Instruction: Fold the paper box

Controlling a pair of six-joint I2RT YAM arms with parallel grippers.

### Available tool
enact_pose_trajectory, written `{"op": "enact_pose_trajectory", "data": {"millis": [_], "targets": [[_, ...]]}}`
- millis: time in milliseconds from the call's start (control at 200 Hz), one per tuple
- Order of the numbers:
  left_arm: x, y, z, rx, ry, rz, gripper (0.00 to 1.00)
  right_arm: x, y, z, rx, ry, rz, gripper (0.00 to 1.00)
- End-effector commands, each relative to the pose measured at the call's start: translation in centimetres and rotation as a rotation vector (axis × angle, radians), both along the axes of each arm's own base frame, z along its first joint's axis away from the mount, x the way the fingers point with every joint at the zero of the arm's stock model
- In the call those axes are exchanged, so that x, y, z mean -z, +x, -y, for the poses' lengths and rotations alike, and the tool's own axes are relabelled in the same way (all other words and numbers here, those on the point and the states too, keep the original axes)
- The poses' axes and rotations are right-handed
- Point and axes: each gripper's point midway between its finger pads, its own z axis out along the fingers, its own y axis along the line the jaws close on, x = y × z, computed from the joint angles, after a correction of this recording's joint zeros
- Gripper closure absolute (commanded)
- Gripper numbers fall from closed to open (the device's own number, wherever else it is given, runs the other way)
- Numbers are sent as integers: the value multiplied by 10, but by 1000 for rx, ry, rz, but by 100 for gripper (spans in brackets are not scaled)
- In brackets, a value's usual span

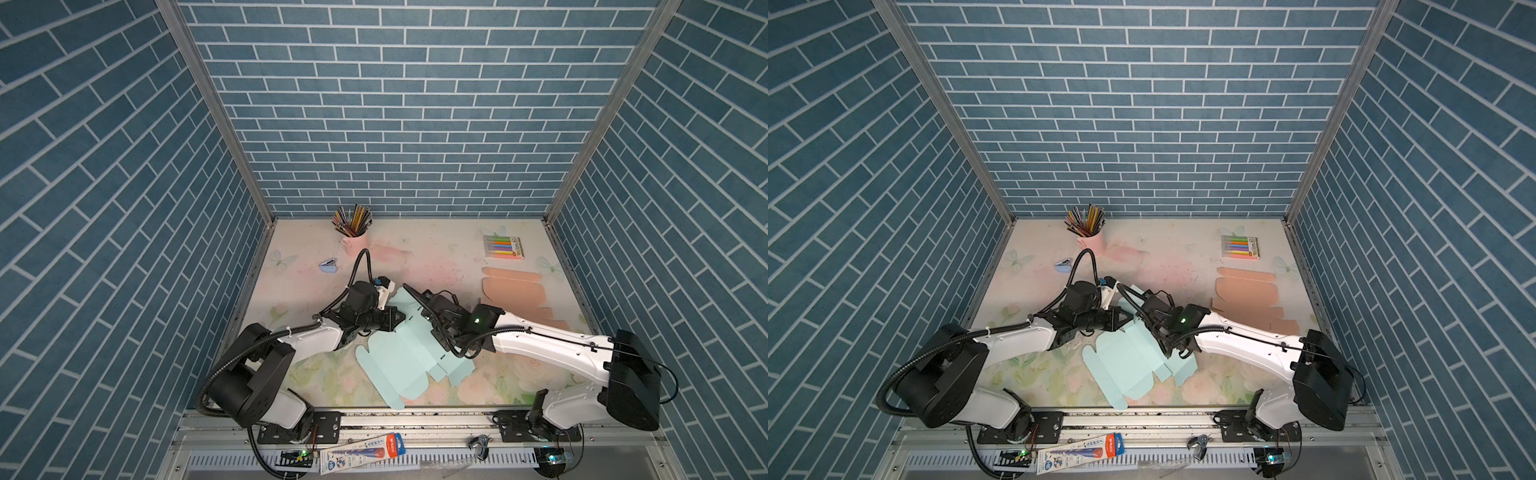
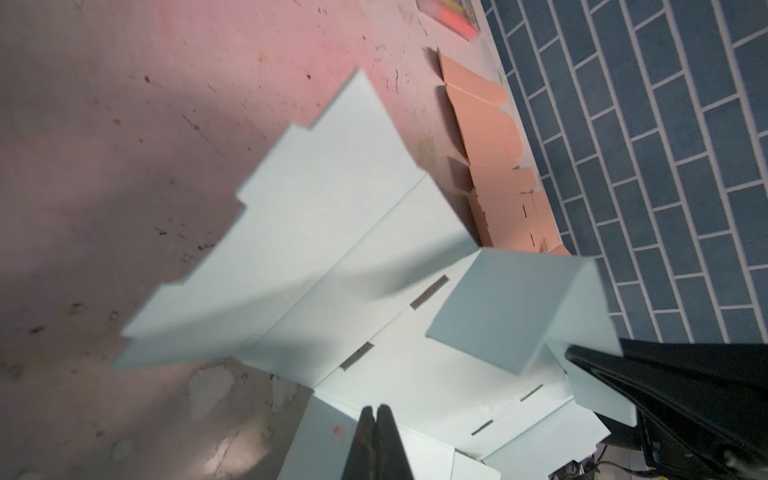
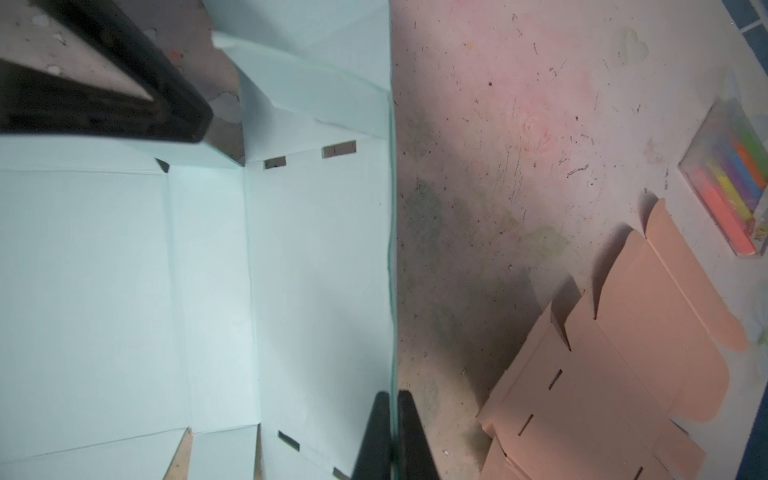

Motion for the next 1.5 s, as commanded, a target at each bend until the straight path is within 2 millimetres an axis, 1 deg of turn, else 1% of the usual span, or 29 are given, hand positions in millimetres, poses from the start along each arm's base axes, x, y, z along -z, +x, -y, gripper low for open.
{"op": "enact_pose_trajectory", "data": {"millis": [0, 135, 270, 310, 430, 525, 595, 665, 740, 900, 995, 1090, 1190, 1325, 1495], "targets": [[-4, 3, -11, -24, 6, 14, 100, -12, 6, -1, -29, -52, 61, 100], [-15, 10, -21, -54, -7, 33, 100, -16, 6, -3, -53, -70, 89, 100], [-29, 26, -34, -106, -30, 61, 100, -20, 7, -5, -83, -106, 132, 100], [-31, 32, -39, -126, -27, 62, 100, -22, 7, -6, -92, -116, 144, 100], [-41, 45, -45, -155, -30, 82, 100, -25, 9, -11, -116, -133, 169, 100], [-46, 51, -52, -187, -52, 84, 100, -26, 10, -14, -132, -142, 186, 100], [-48, 56, -60, -218, -73, 81, 100, -27, 12, -15, -131, -154, 208, 100], [-48, 60, -70, -249, -76, 80, 100, -27, 14, -15, -136, -173, 220, 100], [-42, 64, -78, -272, -68, 68, 100, -27, 15, -17, -142, -184, 227, 100], [-31, 76, -88, -313, -75, 50, 100, -24, 16, -21, -171, -231, 253, 100], [-26, 85, -87, -309, -70, 49, 100, -22, 16, -23, -186, -260, 260, 100], [-20, 92, -79, -271, -79, 32, 100, -21, 16, -27, -208, -283, 278, 100], [-15, 94, -71, -249, -75, 26, 100, -20, 15, -31, -230, -296, 288, 100], [-8, 91, -59, -208, -63, 13, 100, -19, 15, -37, -264, -311, 307, 100], [-5, 79, -53, -172, -71, 6, 100, -18, 15, -42, -298, -333, 324, 100]]}}
